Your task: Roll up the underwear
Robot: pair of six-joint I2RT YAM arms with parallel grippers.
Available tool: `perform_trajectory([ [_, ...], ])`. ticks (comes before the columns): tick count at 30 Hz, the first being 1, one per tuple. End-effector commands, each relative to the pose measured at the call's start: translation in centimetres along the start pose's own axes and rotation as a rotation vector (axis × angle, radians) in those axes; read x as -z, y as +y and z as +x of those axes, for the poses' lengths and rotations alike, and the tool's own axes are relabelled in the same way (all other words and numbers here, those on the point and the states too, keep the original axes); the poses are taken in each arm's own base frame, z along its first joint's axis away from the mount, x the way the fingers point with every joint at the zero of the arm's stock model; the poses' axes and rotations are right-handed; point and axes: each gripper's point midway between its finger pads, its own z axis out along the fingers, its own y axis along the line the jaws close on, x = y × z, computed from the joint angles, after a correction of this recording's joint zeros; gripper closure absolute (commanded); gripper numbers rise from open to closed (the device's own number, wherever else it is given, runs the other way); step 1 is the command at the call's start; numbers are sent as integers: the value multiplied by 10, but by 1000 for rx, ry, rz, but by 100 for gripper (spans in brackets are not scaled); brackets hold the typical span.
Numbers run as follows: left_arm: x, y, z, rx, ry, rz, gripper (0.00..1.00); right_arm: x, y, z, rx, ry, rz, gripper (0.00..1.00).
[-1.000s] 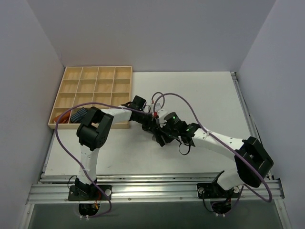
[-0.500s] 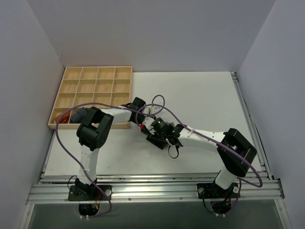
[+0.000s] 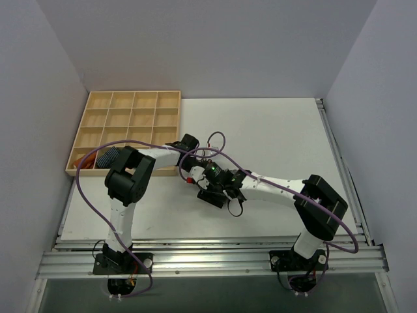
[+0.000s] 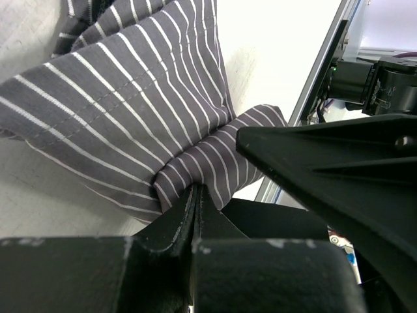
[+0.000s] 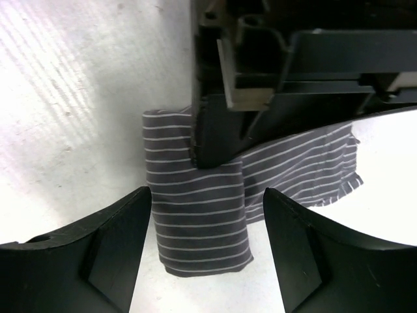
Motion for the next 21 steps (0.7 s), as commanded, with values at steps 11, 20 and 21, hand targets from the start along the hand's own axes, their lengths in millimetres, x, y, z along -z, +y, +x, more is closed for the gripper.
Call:
perform_trajectory([
  [11,-12,50,41,71,117,-167,98,-3,0,18,48,79,14,34],
  [20,-11,50,42,85,126,-163,98,-14,4,27,94,114,-5,43],
  [21,-9,48,38,94,112,-154,98,-15,7,29,95,117,-17,46],
])
